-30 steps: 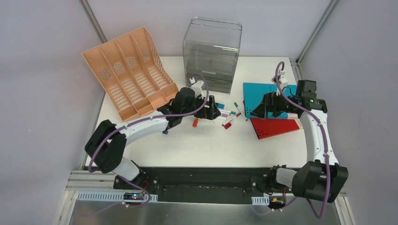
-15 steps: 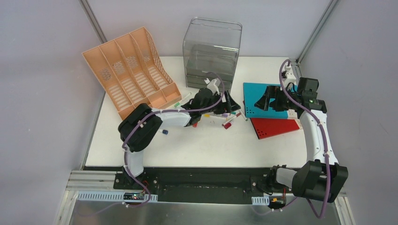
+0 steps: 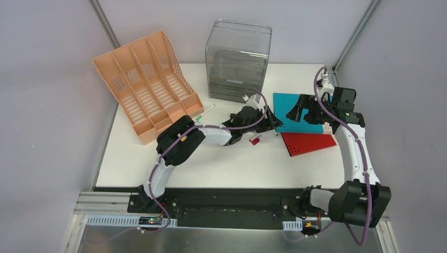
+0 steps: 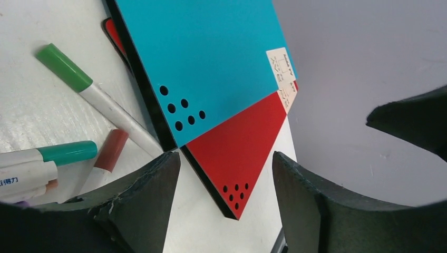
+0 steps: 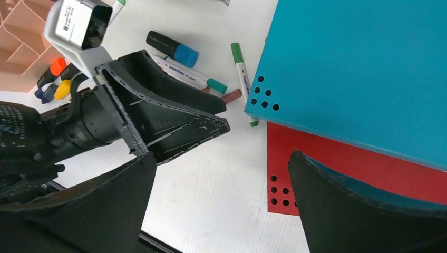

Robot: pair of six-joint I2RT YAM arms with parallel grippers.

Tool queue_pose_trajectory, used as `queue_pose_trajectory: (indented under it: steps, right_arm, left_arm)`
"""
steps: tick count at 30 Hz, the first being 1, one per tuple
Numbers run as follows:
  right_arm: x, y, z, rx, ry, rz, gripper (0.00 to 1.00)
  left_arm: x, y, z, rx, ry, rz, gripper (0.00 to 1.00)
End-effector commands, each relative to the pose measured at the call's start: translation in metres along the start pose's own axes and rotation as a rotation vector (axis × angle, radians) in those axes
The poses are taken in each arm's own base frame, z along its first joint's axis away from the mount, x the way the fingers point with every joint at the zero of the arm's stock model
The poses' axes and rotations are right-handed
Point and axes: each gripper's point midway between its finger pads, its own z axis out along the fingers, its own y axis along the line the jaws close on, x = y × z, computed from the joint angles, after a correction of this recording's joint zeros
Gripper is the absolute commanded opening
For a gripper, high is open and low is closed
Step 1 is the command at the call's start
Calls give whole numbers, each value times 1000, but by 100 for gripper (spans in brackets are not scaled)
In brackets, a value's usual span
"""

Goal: Organize the desk
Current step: Pick up the folder from the center of the board.

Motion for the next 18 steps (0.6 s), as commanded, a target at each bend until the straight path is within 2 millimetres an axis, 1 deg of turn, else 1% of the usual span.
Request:
queue_pose_trajectory:
  steps: [1,5,11,17,18]
  right_arm:
    - [-15,4,-3,13,-57,-27,100]
    - [-15,5,-3,15,-58,-32,100]
    - [-15,5,-4,21,-62,-39,100]
    - [-16,6,-5,19,-66,-43,100]
    - [-16,6,-5,19,-67,-44,100]
  left_arm:
    - [-19,-4,15,-24,-100,-20,66]
    - [-18,4,25,-45,-100,-24,64]
    - [-12,9,36,-44,-83,-35,59]
    - [-8,14,43,-48,-72,-51,55]
    - [-8,14,43,-46,-71,-54,53]
